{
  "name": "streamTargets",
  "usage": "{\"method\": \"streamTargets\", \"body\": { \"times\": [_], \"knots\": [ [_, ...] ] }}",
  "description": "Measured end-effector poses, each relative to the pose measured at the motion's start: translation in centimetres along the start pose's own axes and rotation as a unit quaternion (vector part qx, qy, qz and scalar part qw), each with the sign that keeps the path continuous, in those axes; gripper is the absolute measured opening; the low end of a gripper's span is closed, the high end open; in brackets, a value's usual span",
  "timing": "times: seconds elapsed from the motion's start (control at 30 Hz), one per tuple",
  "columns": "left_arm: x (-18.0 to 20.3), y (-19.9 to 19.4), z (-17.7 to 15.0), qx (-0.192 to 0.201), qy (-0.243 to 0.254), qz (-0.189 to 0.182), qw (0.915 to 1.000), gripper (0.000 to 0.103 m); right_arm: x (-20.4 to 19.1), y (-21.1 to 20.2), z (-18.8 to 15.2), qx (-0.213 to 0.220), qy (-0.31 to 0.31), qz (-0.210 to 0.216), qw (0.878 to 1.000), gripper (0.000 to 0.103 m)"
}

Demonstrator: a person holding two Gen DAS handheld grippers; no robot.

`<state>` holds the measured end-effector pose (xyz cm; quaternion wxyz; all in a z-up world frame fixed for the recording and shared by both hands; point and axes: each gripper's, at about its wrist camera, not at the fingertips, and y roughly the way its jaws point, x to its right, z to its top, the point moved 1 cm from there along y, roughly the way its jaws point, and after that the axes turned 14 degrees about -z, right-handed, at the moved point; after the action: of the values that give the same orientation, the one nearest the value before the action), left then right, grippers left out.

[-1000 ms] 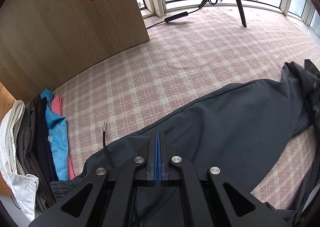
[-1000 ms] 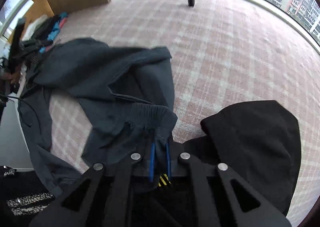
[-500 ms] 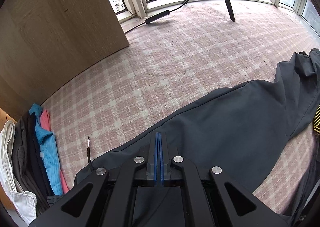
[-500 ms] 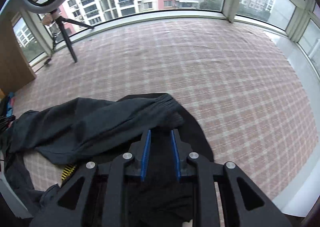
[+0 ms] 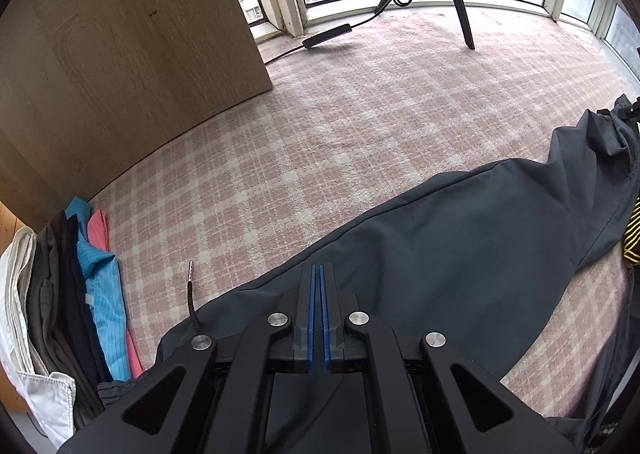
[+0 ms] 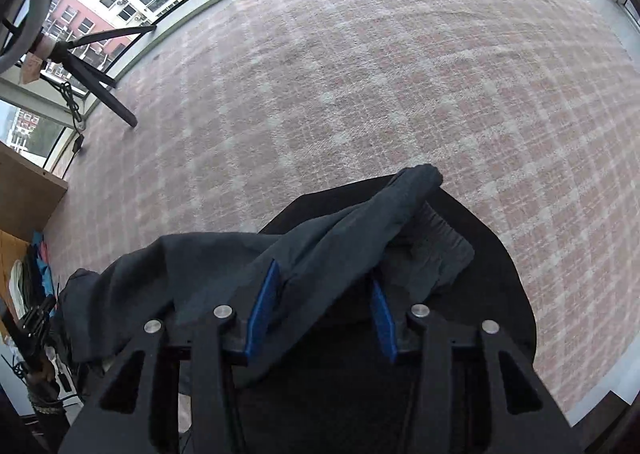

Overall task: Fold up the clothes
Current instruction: 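Grasp the trouser leg cuff with the right tool while the left tool holds the leg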

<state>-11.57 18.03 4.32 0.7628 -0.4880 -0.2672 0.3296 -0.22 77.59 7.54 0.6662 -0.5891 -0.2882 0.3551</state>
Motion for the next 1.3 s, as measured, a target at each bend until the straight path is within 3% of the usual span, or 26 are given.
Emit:
{"method": "streamTargets", "body": {
  "times": [0.07,0.13,0.23,0.33,0.43,0.5,0.57,0.6,0.67,0.77,0.83,0.87,0.93,1.07,1.13,1.2,1.3],
  "knots": [
    [-0.8,-0.4,-0.1,0.003,-0.010,0.006,0.9999,0.004,-0.7,-0.1,0.6,0.007,0.009,0.037,0.999,0.003],
    [-1.5,-1.0,-0.1,0.006,-0.014,0.010,0.9998,0.004,-2.0,-3.1,1.0,0.063,-0.002,0.073,0.995,0.002],
    [-1.8,-1.6,0.0,0.002,-0.001,0.011,0.9999,0.004,-2.2,-10.8,-0.2,0.193,-0.024,0.124,0.973,0.002],
    [-1.3,-1.3,0.3,-0.006,0.023,0.004,0.9997,0.006,1.0,-15.6,-2.8,0.268,-0.029,0.145,0.952,0.002],
    [-0.3,-0.1,1.2,-0.011,0.047,-0.010,0.9988,0.012,6.1,-14.1,-5.5,0.250,0.020,0.103,0.962,0.002],
    [0.4,1.2,2.0,-0.019,0.058,-0.030,0.9977,0.012,8.1,-10.7,-7.2,0.206,0.029,0.043,0.977,0.003],
    [1.5,2.8,2.6,-0.038,0.078,-0.043,0.9954,0.014,9.8,-6.8,-8.2,0.129,0.024,-0.001,0.991,0.006],
    [2.1,3.7,2.9,-0.049,0.089,-0.045,0.9939,0.018,10.4,-5.0,-8.7,0.084,0.020,-0.022,0.996,0.008],
    [3.3,4.8,3.0,-0.066,0.110,-0.053,0.9903,0.018,11.1,-3.9,-9.7,0.061,0.030,-0.028,0.997,0.010],
    [5.1,6.1,3.1,-0.087,0.145,-0.055,0.9841,0.020,11.2,-6.1,-9.7,0.094,0.030,-0.012,0.995,0.011],
    [5.9,6.6,2.9,-0.093,0.165,-0.054,0.9804,0.022,10.5,-8.1,-8.6,0.120,0.011,-0.008,0.993,0.017],
    [6.1,7.1,3.0,-0.099,0.172,-0.048,0.9791,0.022,10.1,-8.8,-7.8,0.133,-0.004,-0.010,0.991,0.023],
    [6.4,7.9,3.2,-0.104,0.182,-0.027,0.9774,0.021,9.1,-9.3,-6.0,0.153,-0.027,-0.030,0.987,0.026],
    [6.8,7.8,3.1,-0.101,0.182,-0.024,0.9779,0.013,8.8,-10.2,-4.0,0.150,-0.053,-0.008,0.987,0.026],
    [6.8,7.8,2.9,-0.098,0.178,-0.023,0.9788,0.002,9.1,-11.5,-3.5,0.167,-0.058,0.015,0.984,0.026],
    [6.9,7.7,2.7,-0.094,0.171,-0.026,0.9803,0.000,9.3,-11.4,-2.0,0.164,-0.057,0.012,0.985,0.032],
    [7.0,7.4,2.7,-0.089,0.163,-0.022,0.9824,0.000,9.6,-10.1,0.2,0.151,-0.057,0.003,0.987,0.032]
  ]
}}
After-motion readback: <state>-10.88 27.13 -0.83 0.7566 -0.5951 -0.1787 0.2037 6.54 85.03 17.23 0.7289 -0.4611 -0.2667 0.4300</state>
